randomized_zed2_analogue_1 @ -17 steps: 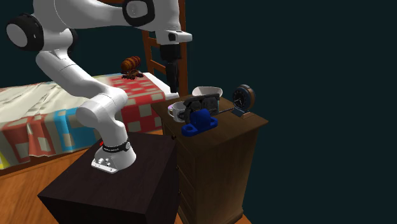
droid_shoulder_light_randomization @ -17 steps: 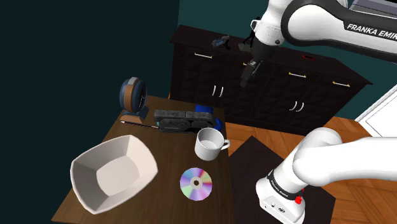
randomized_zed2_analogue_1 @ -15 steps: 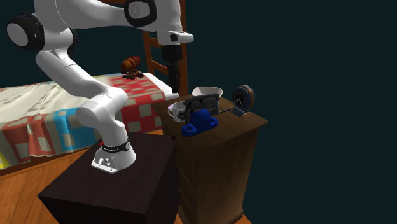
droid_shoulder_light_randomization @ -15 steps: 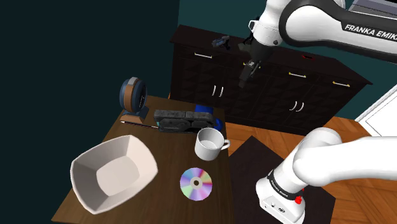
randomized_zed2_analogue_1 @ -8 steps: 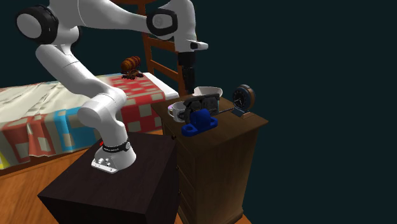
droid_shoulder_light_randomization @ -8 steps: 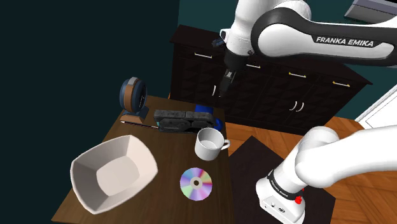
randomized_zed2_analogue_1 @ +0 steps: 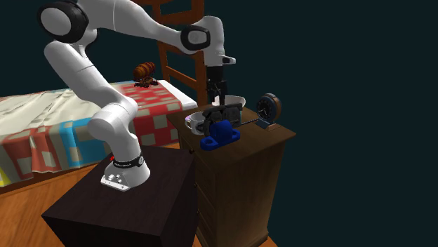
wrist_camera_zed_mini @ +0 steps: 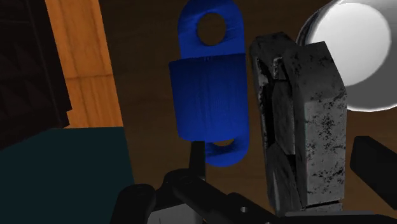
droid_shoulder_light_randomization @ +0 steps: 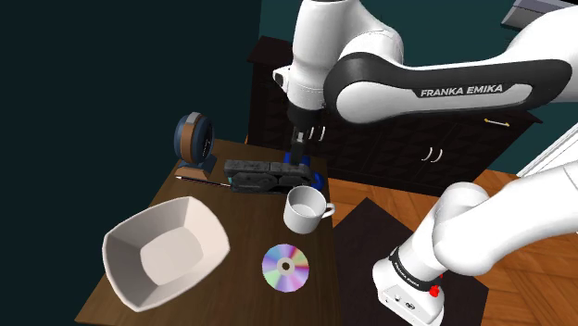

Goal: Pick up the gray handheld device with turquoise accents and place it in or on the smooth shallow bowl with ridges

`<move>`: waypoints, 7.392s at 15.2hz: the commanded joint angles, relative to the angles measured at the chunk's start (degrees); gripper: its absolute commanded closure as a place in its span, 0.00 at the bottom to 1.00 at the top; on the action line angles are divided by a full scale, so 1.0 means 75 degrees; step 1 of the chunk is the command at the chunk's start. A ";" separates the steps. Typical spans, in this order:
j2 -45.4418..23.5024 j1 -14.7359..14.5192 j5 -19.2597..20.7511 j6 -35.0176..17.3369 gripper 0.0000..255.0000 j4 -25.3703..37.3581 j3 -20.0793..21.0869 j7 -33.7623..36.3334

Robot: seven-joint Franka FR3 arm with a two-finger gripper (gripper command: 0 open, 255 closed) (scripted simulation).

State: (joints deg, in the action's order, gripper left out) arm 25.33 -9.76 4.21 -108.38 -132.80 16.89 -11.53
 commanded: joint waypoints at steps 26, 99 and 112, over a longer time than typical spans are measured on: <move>-0.1015 -0.0253 0.0307 -0.1144 1.00 -0.0318 0.0510 -0.0023; -0.6217 -0.2249 0.2372 0.2110 1.00 0.6648 0.2568 0.3942; -0.6273 -0.2338 0.2391 0.2389 0.00 0.6977 0.2577 0.3928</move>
State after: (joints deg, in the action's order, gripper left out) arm -21.61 -27.02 22.11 -91.53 -81.64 36.17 18.01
